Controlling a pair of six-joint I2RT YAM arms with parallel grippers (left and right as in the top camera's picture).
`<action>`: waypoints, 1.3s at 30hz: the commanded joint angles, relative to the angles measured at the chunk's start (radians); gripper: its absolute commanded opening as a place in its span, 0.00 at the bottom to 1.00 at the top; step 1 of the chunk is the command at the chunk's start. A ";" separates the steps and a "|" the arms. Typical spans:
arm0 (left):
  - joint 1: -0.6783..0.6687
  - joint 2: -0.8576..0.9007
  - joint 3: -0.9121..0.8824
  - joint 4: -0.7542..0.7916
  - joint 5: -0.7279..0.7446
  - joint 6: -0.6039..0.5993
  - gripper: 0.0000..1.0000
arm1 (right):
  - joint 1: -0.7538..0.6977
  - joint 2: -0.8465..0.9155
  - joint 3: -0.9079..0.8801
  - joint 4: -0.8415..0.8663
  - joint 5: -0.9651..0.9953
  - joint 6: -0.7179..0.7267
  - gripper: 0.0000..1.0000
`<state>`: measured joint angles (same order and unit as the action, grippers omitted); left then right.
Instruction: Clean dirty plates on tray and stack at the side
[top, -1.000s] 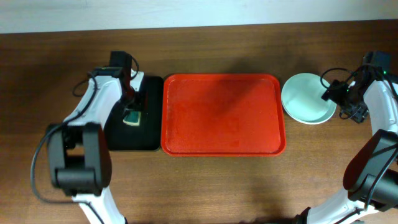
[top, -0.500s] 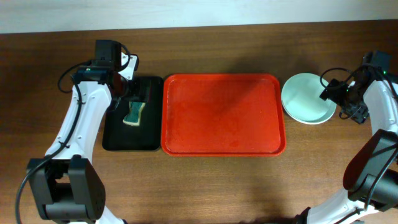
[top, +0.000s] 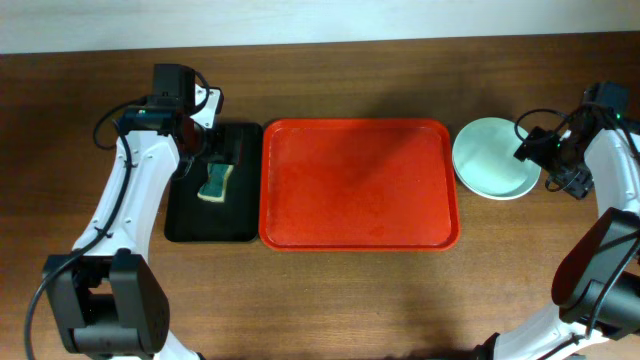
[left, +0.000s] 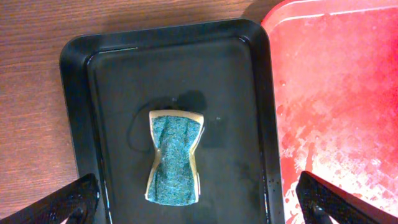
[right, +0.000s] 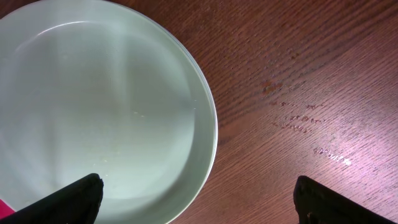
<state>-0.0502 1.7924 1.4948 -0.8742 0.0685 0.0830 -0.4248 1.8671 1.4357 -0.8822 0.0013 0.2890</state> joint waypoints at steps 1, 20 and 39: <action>0.005 0.003 0.008 -0.001 0.014 -0.002 0.99 | 0.005 -0.008 -0.009 0.000 -0.002 0.008 0.99; 0.005 0.003 0.008 -0.001 0.014 -0.002 0.99 | 0.005 0.006 -0.013 0.004 -0.002 0.008 0.99; 0.005 0.003 0.008 -0.001 0.014 -0.002 0.99 | 0.208 -0.242 -0.013 0.004 -0.001 0.008 0.99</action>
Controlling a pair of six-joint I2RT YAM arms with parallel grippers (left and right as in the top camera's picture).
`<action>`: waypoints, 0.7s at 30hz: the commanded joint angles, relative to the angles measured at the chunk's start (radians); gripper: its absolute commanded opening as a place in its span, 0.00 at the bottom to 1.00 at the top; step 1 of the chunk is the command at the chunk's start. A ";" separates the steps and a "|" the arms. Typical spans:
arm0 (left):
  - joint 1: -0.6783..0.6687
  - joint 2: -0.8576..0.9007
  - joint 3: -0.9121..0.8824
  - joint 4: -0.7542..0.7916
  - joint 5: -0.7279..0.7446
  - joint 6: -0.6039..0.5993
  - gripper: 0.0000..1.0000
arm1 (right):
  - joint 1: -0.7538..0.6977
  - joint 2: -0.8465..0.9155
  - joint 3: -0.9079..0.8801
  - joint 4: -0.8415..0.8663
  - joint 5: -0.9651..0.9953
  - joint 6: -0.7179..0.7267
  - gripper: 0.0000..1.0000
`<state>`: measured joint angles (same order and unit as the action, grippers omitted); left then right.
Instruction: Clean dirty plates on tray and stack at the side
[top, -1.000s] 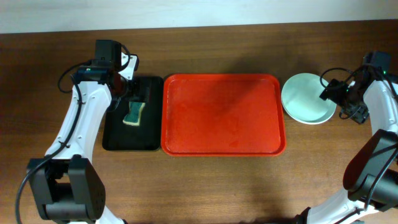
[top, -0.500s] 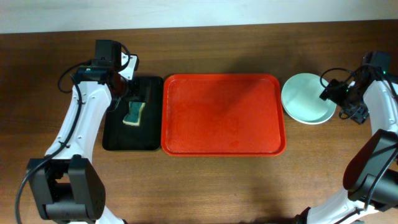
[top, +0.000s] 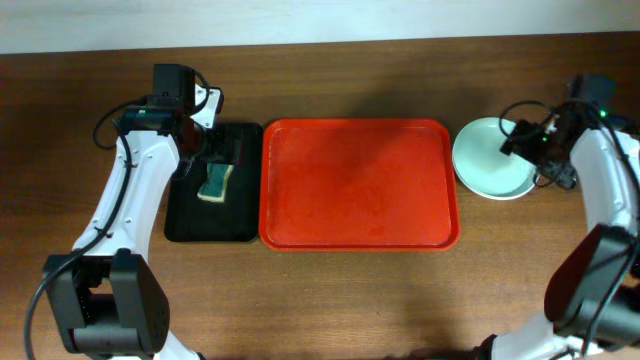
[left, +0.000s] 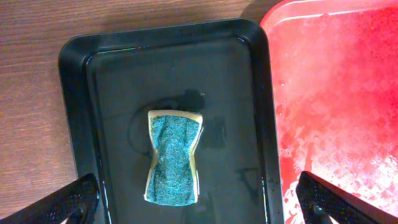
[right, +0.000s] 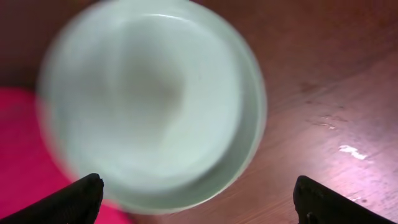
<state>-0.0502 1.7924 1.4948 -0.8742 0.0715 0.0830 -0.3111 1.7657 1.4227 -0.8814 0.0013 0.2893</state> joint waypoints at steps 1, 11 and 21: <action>0.005 0.003 0.008 -0.001 0.011 -0.002 0.99 | 0.126 -0.180 0.000 0.003 -0.001 0.008 0.99; 0.005 0.003 0.008 -0.001 0.011 -0.002 0.99 | 0.410 -0.500 0.000 0.003 -0.001 0.008 0.99; 0.005 0.003 0.008 -0.001 0.011 -0.002 0.99 | 0.462 -0.629 0.000 0.002 -0.001 0.008 0.99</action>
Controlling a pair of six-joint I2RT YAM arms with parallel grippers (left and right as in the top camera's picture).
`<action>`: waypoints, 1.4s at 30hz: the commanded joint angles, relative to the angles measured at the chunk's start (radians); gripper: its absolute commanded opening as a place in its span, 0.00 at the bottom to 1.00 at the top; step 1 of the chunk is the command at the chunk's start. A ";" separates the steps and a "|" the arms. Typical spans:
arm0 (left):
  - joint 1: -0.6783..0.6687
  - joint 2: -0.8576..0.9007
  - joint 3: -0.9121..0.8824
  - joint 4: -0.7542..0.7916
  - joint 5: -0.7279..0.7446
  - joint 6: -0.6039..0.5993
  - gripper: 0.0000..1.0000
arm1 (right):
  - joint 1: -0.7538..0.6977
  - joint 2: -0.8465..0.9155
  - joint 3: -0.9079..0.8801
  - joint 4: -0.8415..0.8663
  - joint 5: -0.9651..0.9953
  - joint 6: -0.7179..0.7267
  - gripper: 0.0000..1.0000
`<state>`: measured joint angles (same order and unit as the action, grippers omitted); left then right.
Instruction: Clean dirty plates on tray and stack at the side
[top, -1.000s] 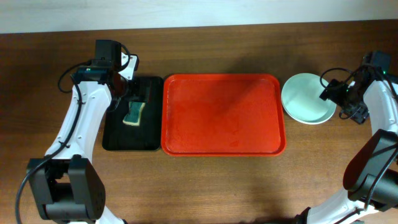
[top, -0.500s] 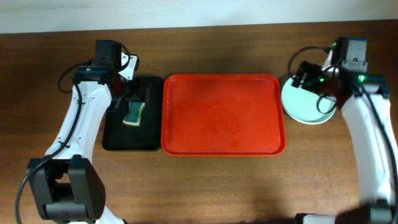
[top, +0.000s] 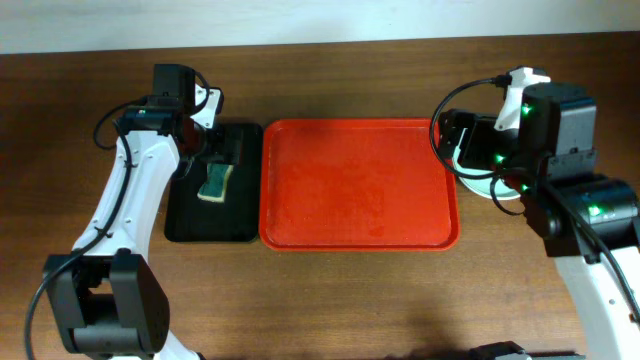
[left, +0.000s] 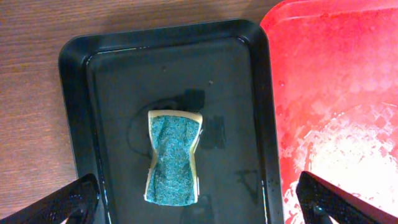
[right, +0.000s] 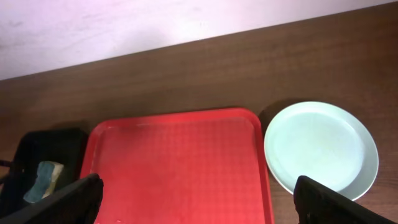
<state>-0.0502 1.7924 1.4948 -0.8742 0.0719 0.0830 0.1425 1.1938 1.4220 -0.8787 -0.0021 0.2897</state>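
Observation:
The red tray lies mid-table with no plates on it; wet streaks show on it in the left wrist view. Pale green plates sit stacked on the wood just right of the tray, two rims showing. In the overhead view my raised right arm hides most of them. My right gripper is open, high above the tray's right half, holding nothing. A teal sponge lies in the black tray. My left gripper hangs open above it, empty.
The black tray stands against the red tray's left side. A pale wall runs along the table's far edge. Bare wood lies in front of both trays and right of the plates.
My right gripper, which was low over the plates, is now high up, its view taking in the tray, the plates and the black tray. The left arm has not moved.
My right gripper was open close over the right edge of the stacked plates. Then it was higher, with the whole stack in a blurred view. Now it is far above the table. My left gripper stayed open over the sponge throughout.

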 joint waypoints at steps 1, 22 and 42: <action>0.005 0.003 0.008 -0.001 0.011 -0.002 1.00 | 0.008 -0.074 0.001 -0.001 0.002 0.007 0.99; 0.005 0.003 0.008 -0.001 0.011 -0.002 0.99 | 0.008 -0.864 -0.520 0.184 0.059 -0.026 0.99; 0.005 0.003 0.008 -0.001 0.011 -0.002 0.99 | -0.073 -1.190 -1.345 1.201 0.058 -0.019 0.99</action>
<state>-0.0502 1.7924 1.4948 -0.8738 0.0723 0.0830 0.0769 0.0139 0.1352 0.2874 0.0479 0.2729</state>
